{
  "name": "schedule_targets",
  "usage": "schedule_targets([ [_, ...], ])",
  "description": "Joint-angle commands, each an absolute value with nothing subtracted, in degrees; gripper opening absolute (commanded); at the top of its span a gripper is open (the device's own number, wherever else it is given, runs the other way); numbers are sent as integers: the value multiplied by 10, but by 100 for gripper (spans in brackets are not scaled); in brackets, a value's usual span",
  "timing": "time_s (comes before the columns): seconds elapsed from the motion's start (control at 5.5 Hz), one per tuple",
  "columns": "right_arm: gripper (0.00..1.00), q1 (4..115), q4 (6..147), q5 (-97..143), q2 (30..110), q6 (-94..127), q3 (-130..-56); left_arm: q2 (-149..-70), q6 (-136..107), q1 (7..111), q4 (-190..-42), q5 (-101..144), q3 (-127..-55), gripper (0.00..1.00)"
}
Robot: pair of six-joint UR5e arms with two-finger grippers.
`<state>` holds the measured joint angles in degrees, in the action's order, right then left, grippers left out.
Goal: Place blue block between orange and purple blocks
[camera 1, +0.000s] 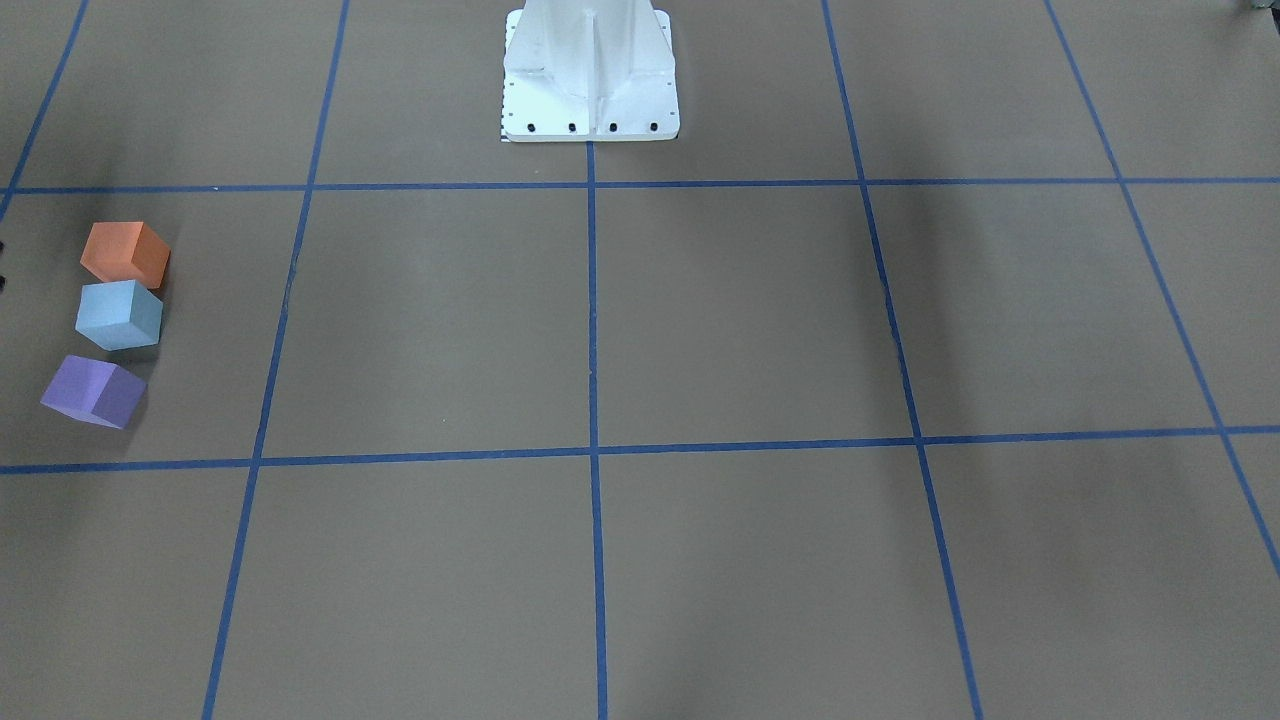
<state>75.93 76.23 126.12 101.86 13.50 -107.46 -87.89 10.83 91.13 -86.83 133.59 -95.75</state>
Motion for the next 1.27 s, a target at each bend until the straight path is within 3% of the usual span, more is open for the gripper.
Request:
schedule_targets([
  [0.0, 100, 904, 947, 1288, 1023, -131, -1069, -878, 109, 911, -868, 1336, -957, 100],
  [1.09, 100, 907, 897, 1289, 1049, -120, -1044, -856, 108, 912, -868, 1332, -966, 100],
])
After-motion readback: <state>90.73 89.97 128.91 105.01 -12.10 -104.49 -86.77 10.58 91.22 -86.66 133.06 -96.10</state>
